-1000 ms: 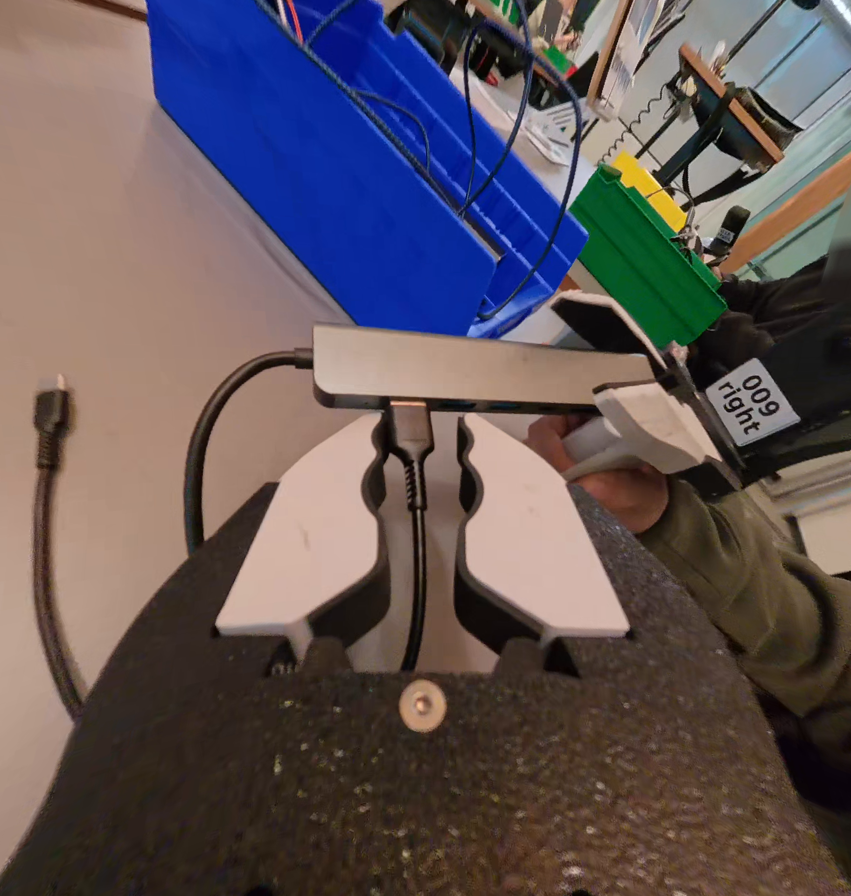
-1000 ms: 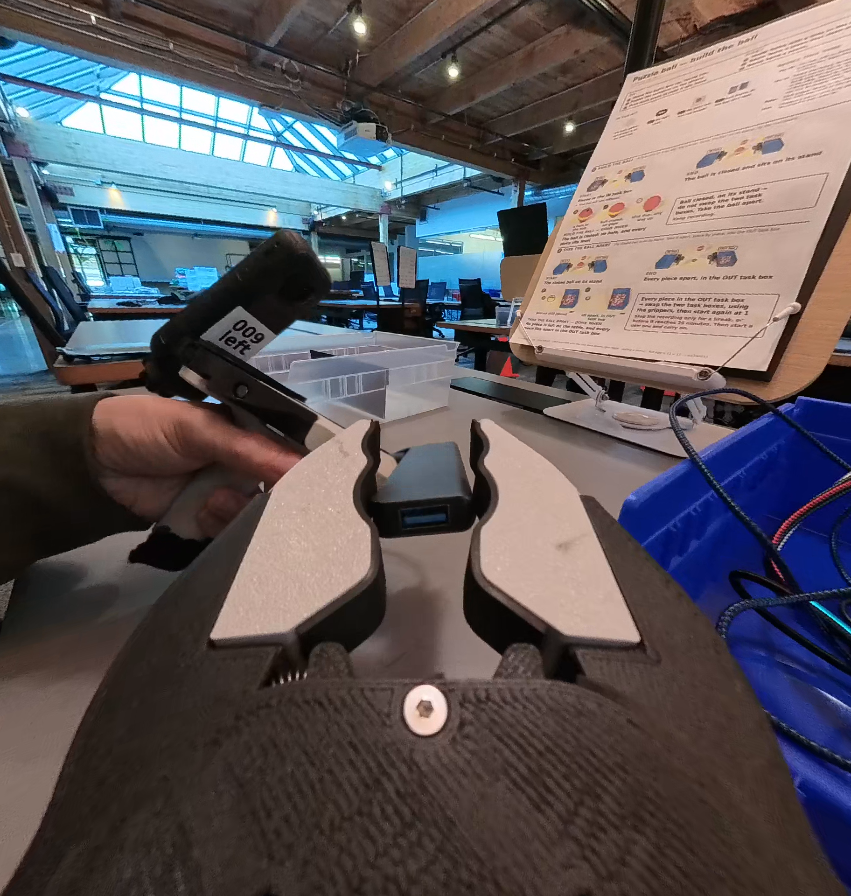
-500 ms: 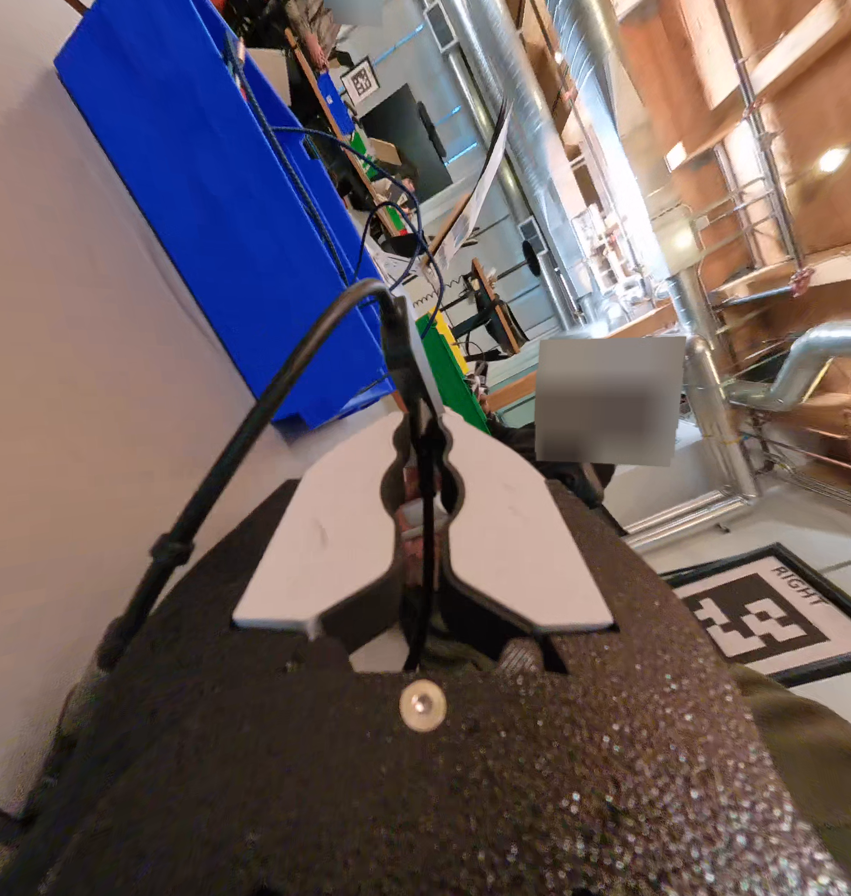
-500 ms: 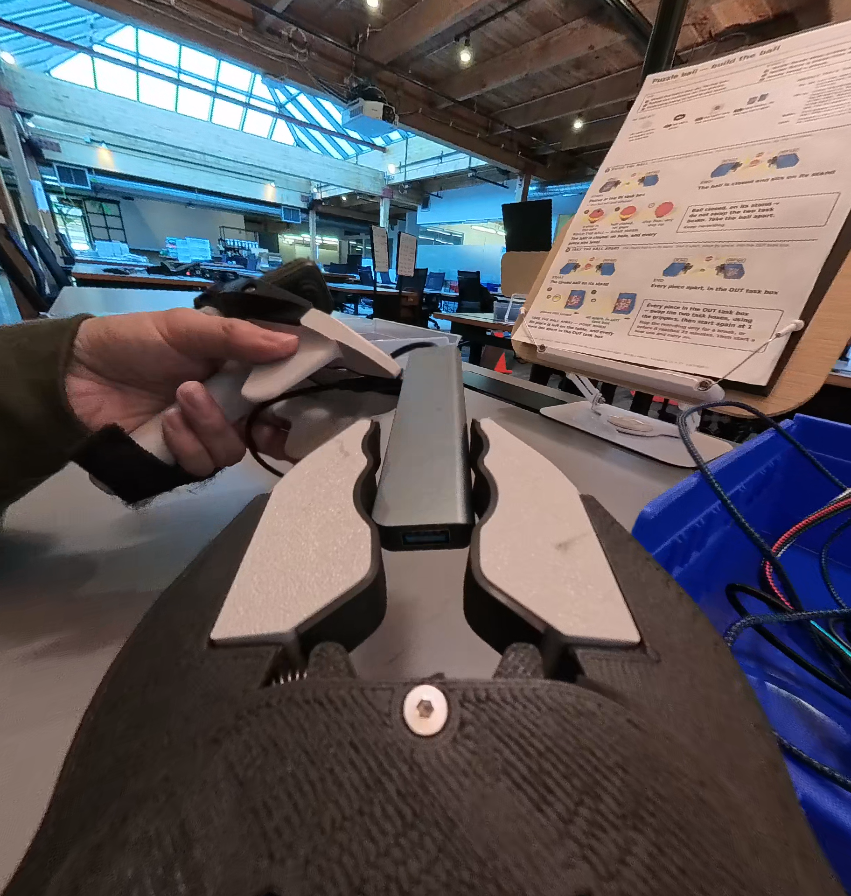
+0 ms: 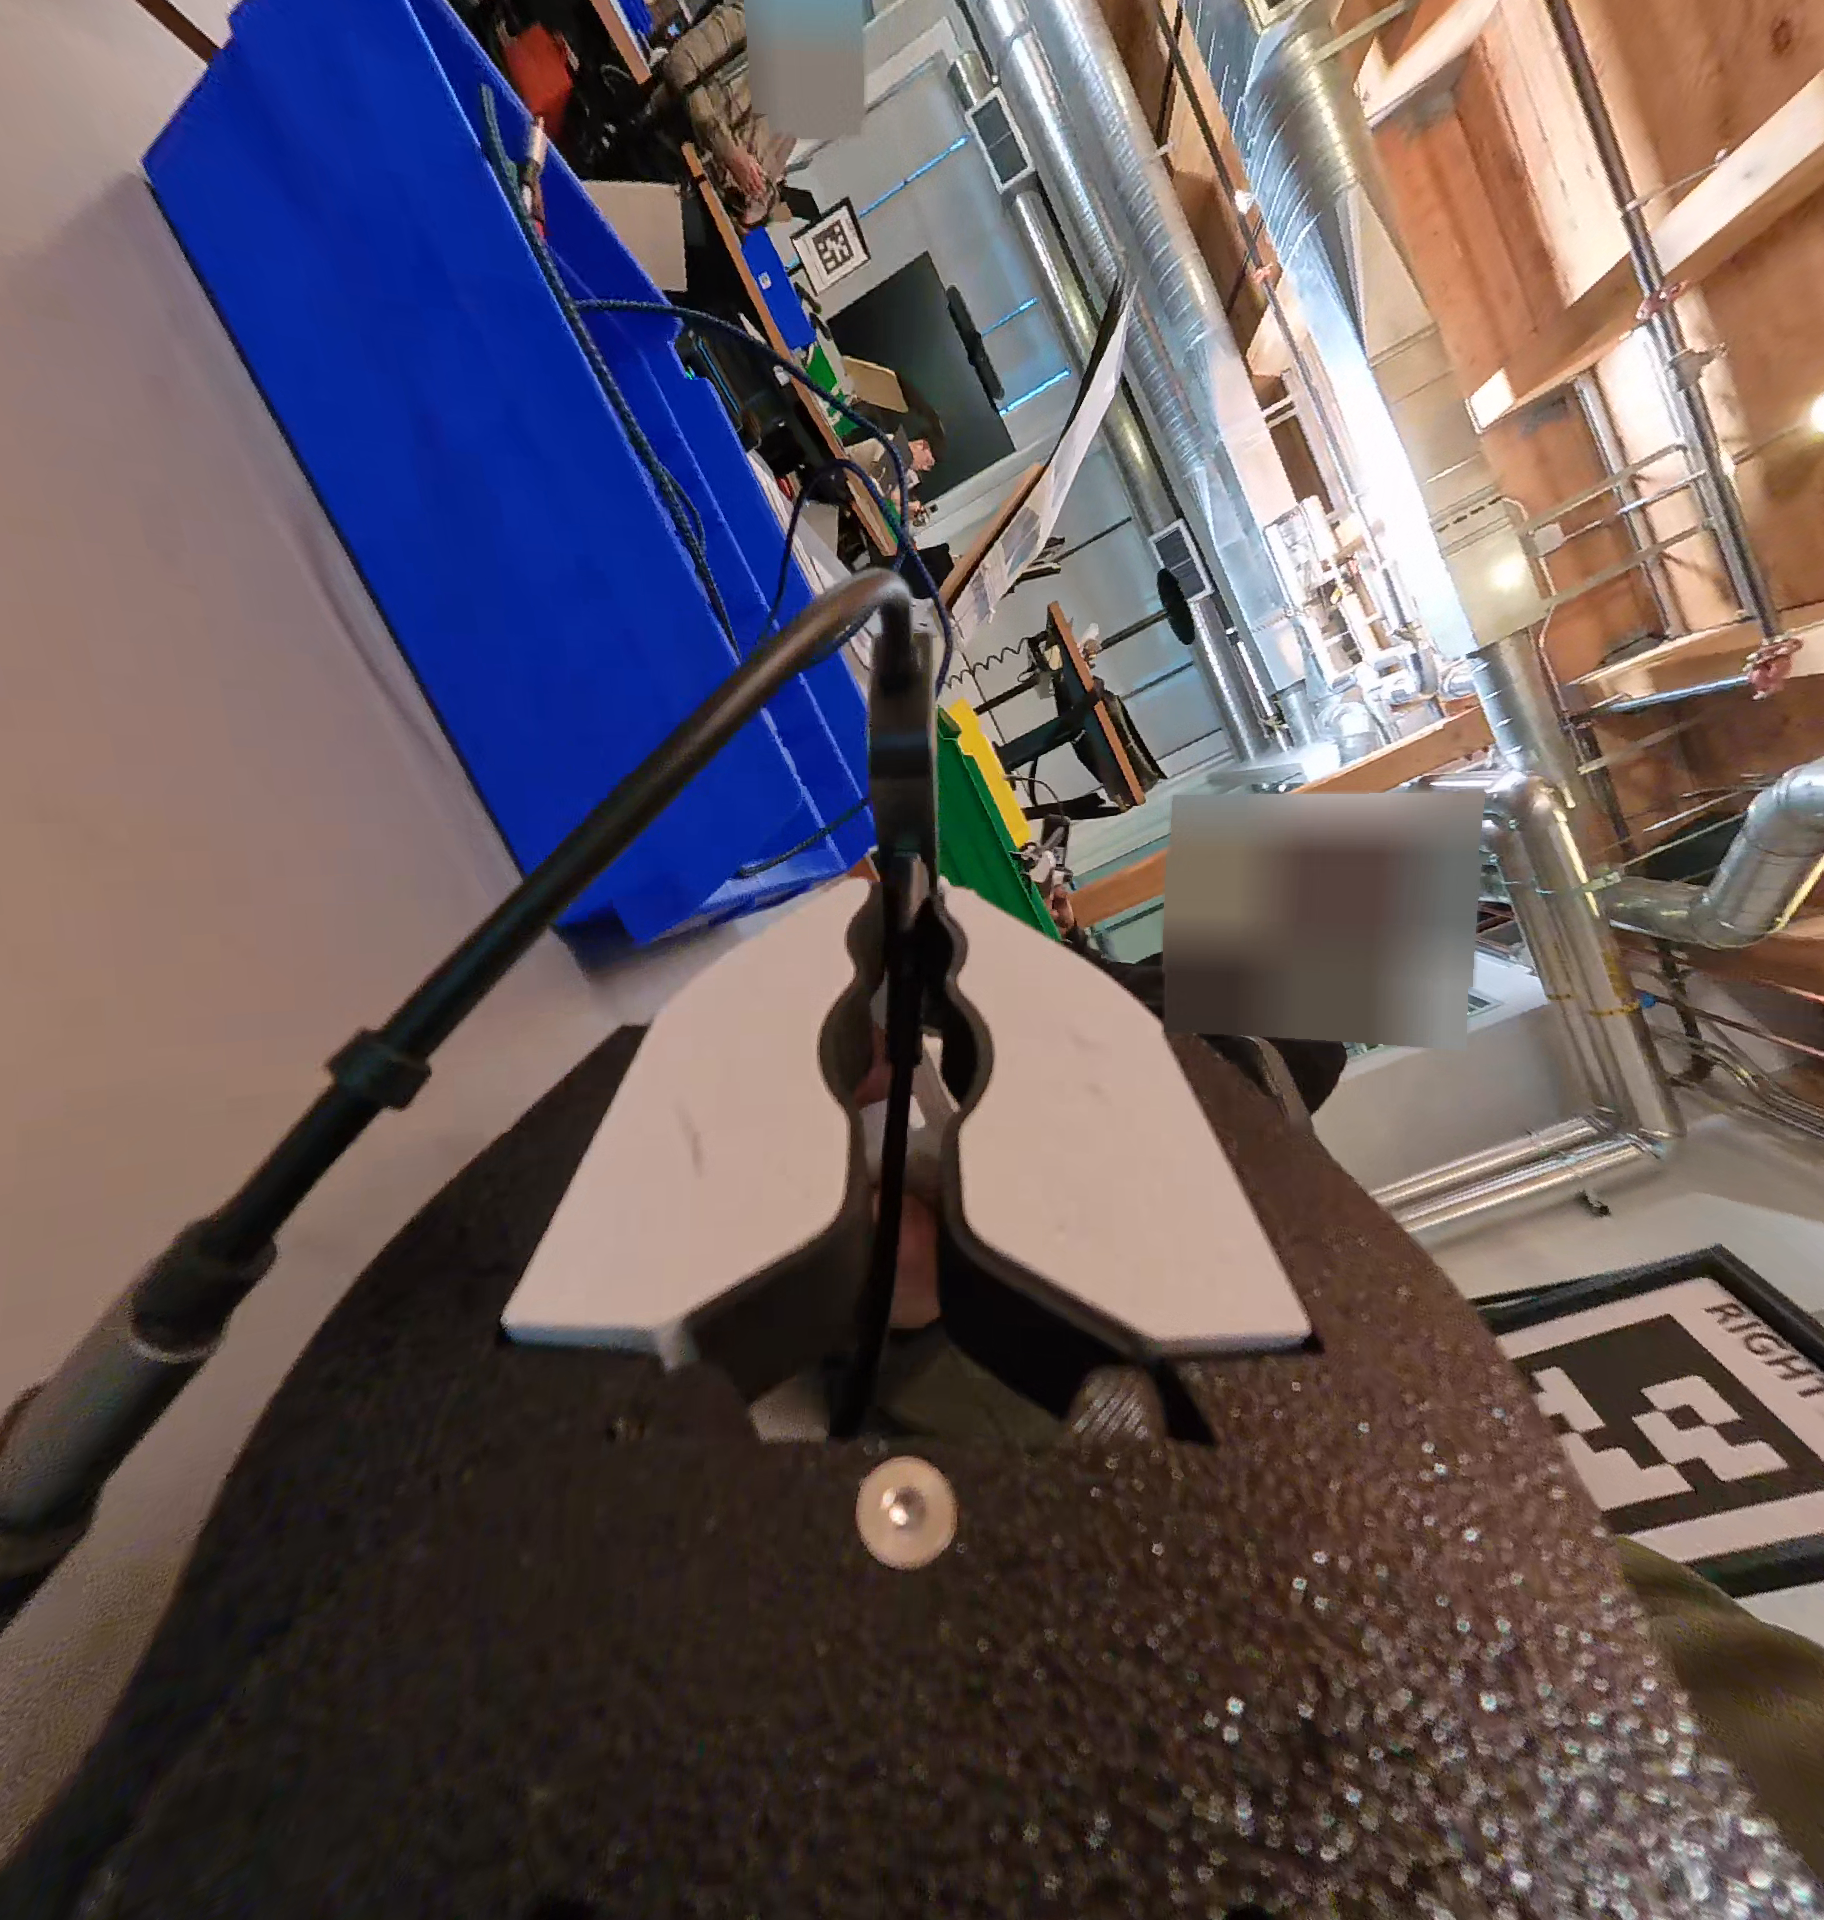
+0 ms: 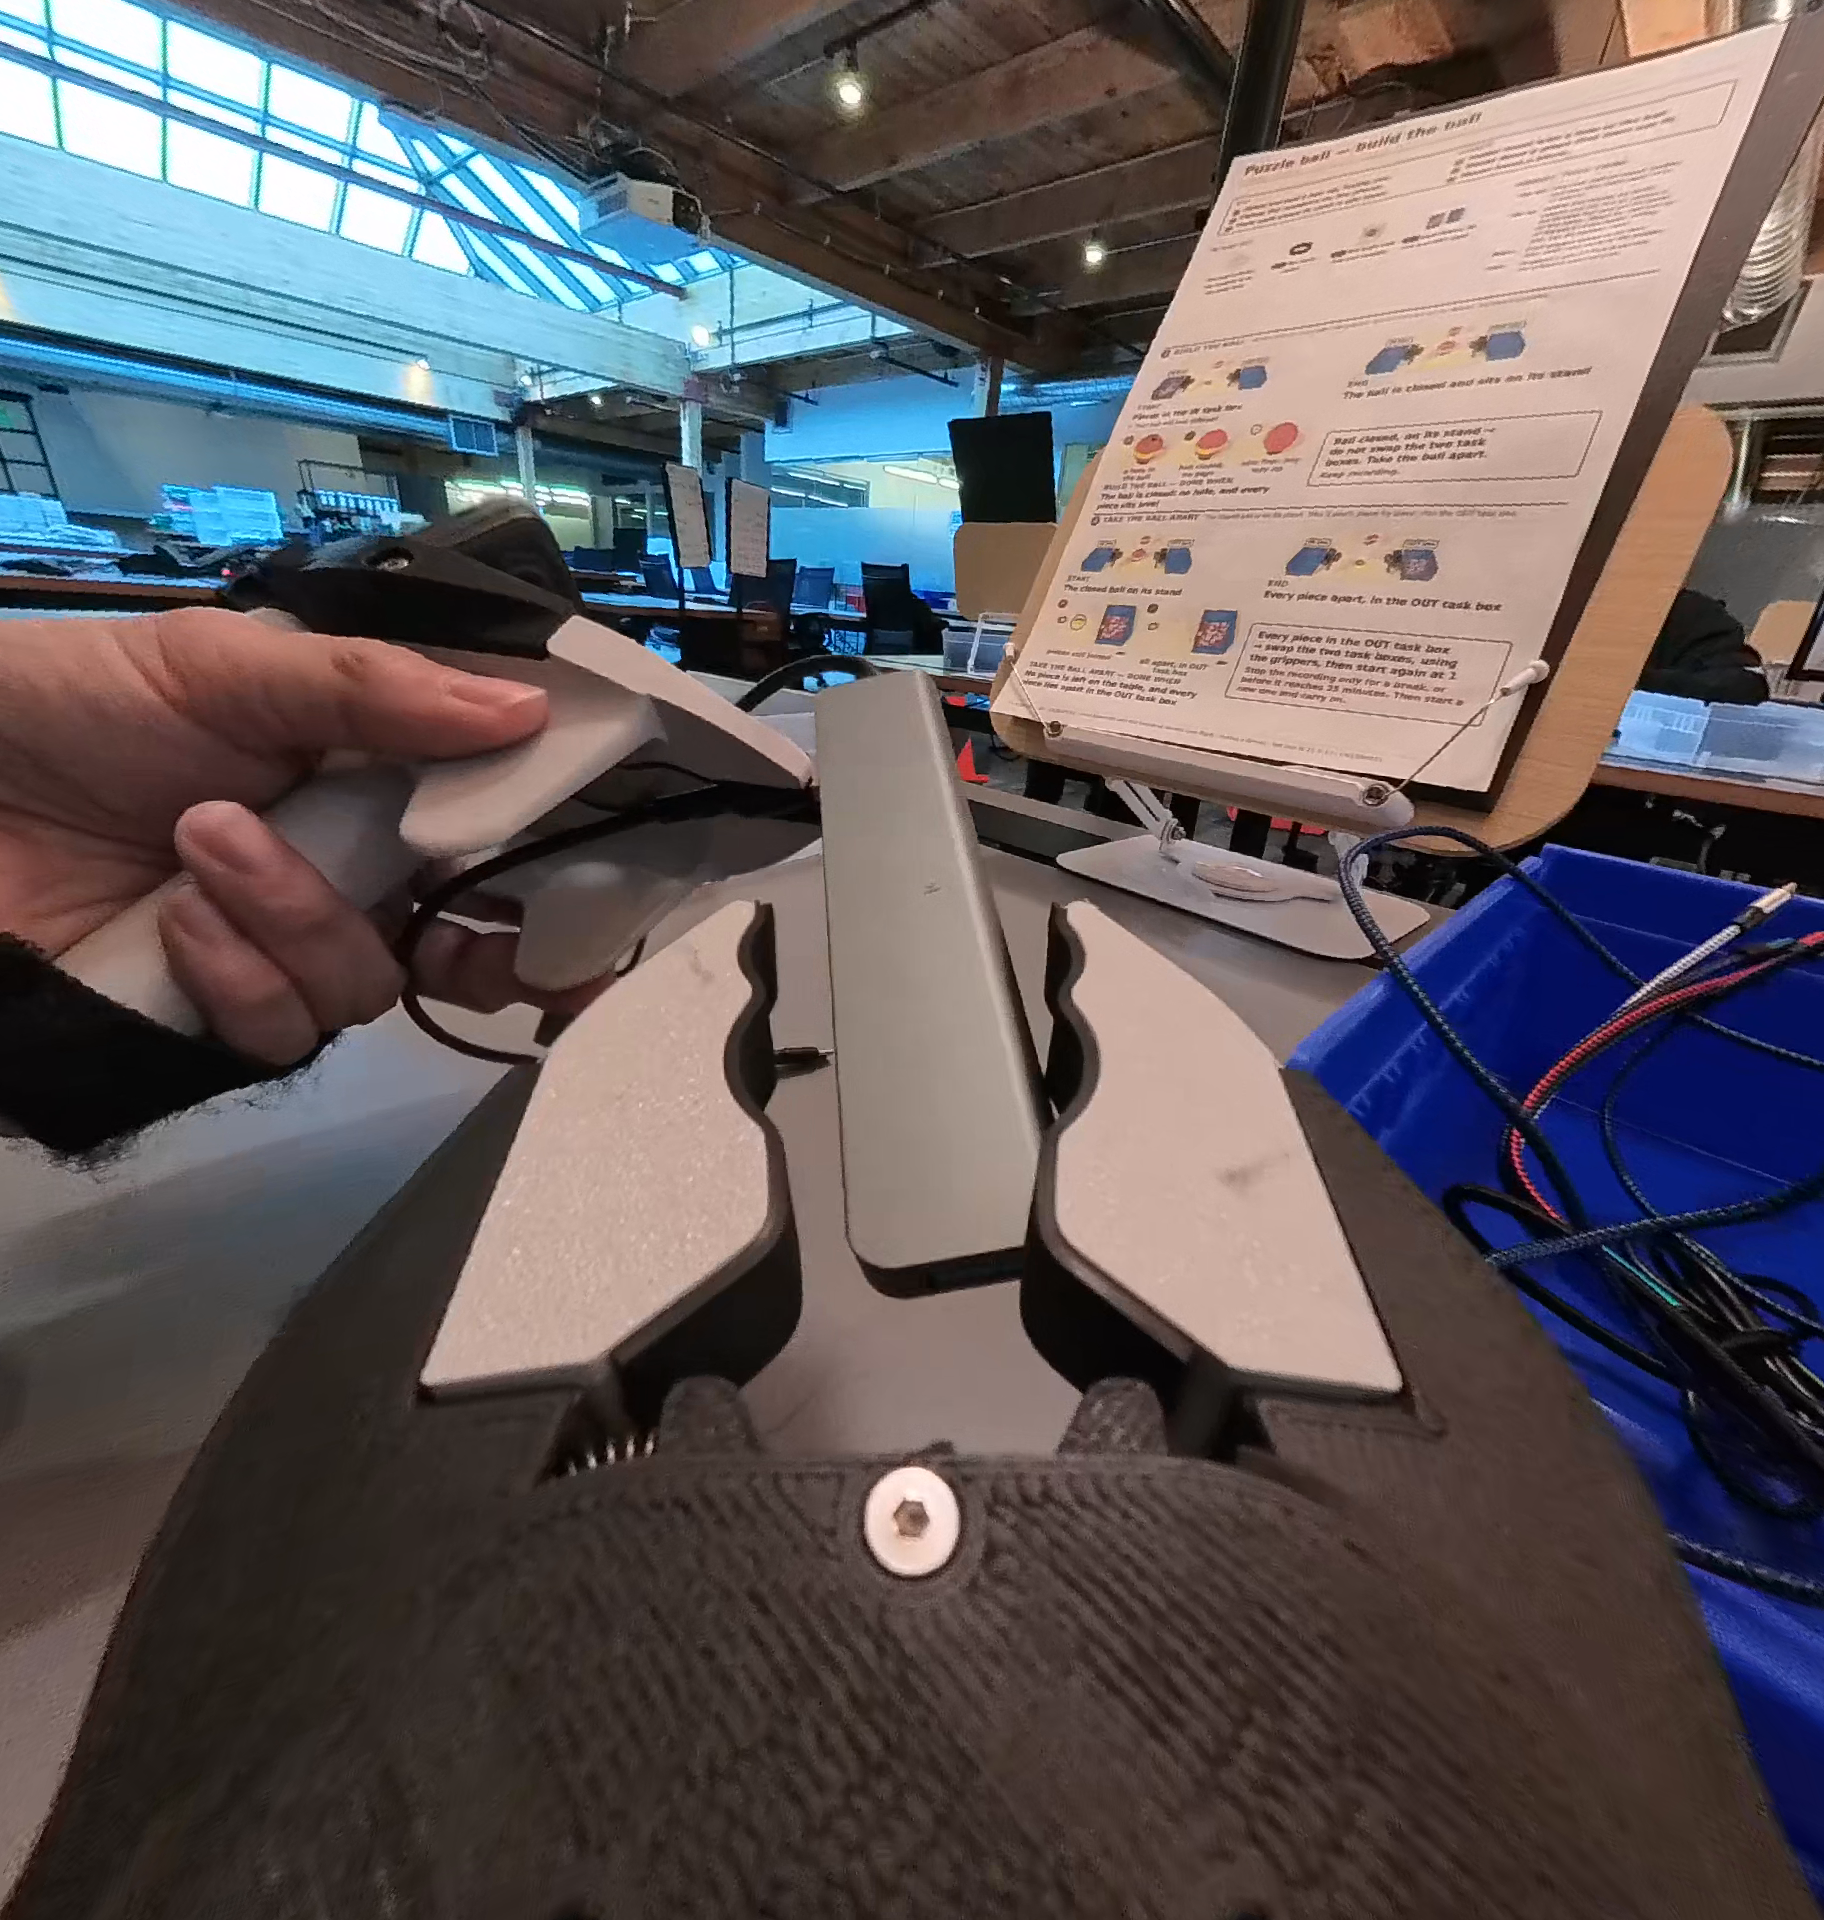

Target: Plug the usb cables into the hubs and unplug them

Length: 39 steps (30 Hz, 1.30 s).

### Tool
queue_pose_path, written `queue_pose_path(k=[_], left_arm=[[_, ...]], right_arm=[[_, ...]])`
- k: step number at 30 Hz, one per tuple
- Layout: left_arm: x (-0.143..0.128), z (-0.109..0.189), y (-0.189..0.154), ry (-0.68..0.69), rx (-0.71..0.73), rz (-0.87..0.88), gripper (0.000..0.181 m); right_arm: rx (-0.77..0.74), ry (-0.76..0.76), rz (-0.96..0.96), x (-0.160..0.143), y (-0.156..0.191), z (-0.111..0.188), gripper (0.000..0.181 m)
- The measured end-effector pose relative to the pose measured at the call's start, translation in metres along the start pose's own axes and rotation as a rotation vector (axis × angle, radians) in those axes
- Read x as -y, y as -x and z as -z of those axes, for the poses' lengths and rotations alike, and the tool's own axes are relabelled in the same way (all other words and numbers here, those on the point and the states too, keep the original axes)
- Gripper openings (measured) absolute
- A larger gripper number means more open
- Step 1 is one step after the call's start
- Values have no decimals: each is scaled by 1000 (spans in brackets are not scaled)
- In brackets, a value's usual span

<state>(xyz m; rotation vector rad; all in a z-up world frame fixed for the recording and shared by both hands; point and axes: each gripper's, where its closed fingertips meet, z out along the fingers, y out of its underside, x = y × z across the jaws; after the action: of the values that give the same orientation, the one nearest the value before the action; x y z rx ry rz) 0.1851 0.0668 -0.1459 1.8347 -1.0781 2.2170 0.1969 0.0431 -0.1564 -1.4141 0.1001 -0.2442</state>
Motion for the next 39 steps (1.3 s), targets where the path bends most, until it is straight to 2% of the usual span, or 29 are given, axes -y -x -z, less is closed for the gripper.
queue_pose_path(k=[7, 12, 18, 20, 31, 35, 39], left_arm=[[3, 5, 1, 30, -16, 27, 6], [7, 11, -1, 49, -15, 16, 6], [15, 18, -8, 34, -55, 44, 6], [13, 18, -4, 42, -28, 24, 6], [9, 13, -3, 40, -25, 30, 6], [8, 11, -4, 48, -2, -123, 13], [7, 17, 12, 82, 206, -546, 20]], right_arm=[[8, 6, 7, -1, 2, -1, 50], [35, 15, 49, -2, 9, -1, 36], [49, 35, 87, -5, 15, -4, 42], [56, 28, 95, -4, 17, -3, 35], [53, 17, 90, -3, 15, -1, 35], [34, 21, 84, -3, 13, 0, 35], [19, 8, 33, -1, 6, 1, 35]])
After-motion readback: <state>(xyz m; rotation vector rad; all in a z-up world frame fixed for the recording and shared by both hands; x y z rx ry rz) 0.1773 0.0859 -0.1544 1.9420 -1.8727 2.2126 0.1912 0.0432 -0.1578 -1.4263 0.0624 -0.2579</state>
